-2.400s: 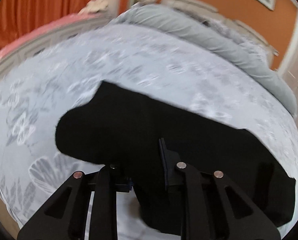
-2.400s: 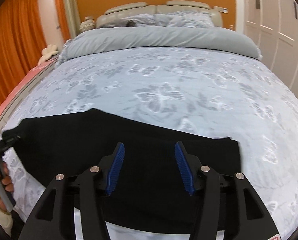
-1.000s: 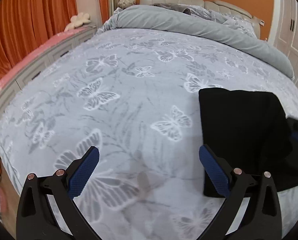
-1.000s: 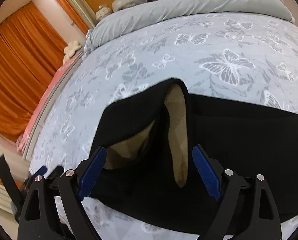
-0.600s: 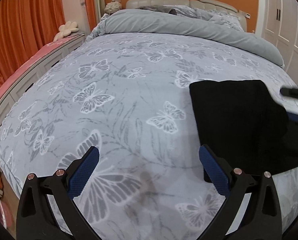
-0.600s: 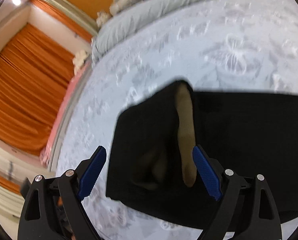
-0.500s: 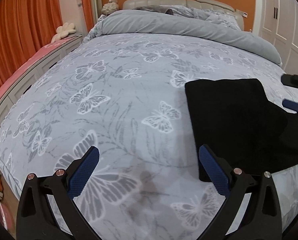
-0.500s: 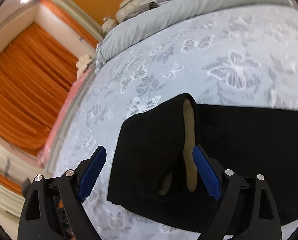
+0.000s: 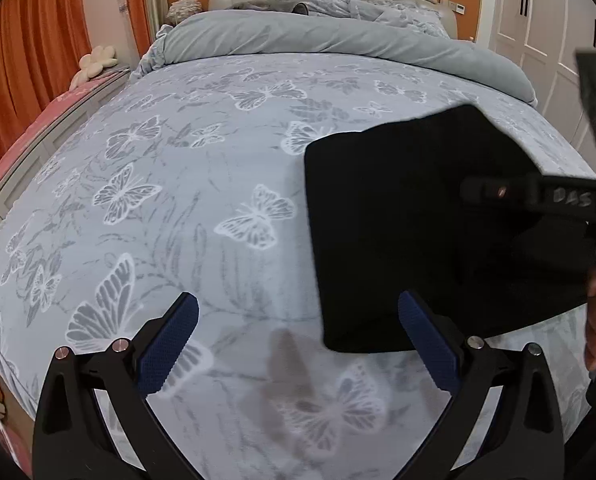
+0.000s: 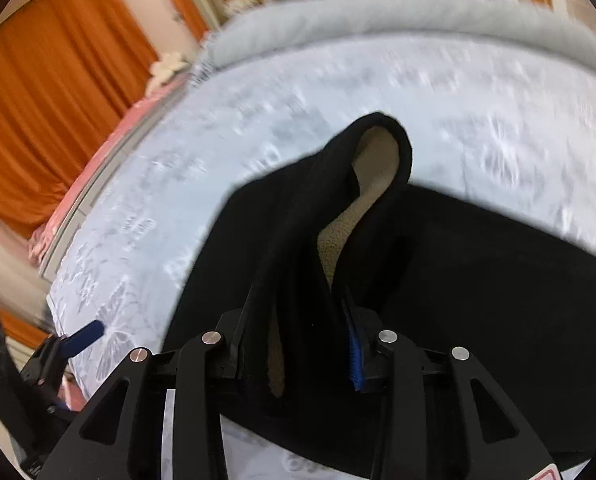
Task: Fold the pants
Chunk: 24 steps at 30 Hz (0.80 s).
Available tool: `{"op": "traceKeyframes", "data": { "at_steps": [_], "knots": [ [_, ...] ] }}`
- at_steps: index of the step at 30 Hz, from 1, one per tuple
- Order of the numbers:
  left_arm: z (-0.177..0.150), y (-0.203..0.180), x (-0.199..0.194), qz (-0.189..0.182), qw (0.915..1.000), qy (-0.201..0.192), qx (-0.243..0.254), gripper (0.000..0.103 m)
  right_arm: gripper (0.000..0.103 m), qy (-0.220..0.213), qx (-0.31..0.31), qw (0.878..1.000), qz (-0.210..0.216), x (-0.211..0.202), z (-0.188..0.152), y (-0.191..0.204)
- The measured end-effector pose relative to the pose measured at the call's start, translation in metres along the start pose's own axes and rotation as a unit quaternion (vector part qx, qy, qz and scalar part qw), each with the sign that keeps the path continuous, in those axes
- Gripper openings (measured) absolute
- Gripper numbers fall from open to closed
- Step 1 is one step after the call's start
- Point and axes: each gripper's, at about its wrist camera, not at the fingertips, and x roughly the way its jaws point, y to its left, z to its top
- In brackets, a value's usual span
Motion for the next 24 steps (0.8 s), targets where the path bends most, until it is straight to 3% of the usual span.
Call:
{"op": "traceKeyframes", "data": {
  "at_steps": [7, 12, 17, 18, 20, 24],
  "knots": [
    [0.004, -0.018, 0.000, -0.016, 0.9999, 0.000, 0.001, 0.098, 0.034, -0.044, 0.006, 0.999, 0.014, -0.050, 0.008, -0.016],
    [0.007, -0.046, 0.002, -0.035, 0.9992, -0.002, 0.019, 0.098, 0.035, -0.070, 0.047, 0.996, -0.015, -0.087, 0.005, -0.070],
    [0.008, -0.076, 0.008, -0.048, 0.9981, 0.001, 0.039, 0.098, 0.034, -0.084, 0.105, 0.989, -0.070, -0.127, -0.014, -0.145],
    [0.008, -0.080, 0.010, -0.051, 0.9978, 0.003, 0.042, 0.098, 0.034, -0.082, 0.114, 0.987, -0.081, -0.133, -0.021, -0.159],
    [0.008, -0.093, 0.016, -0.057, 0.9971, 0.012, 0.049, 0.098, 0.021, -0.073, 0.131, 0.983, -0.102, -0.137, -0.032, -0.184],
    [0.007, -0.115, 0.031, -0.065, 0.9956, 0.030, 0.060, 0.098, 0.021, -0.002, 0.177, 0.976, -0.126, -0.114, -0.058, -0.237]
  ]
}}
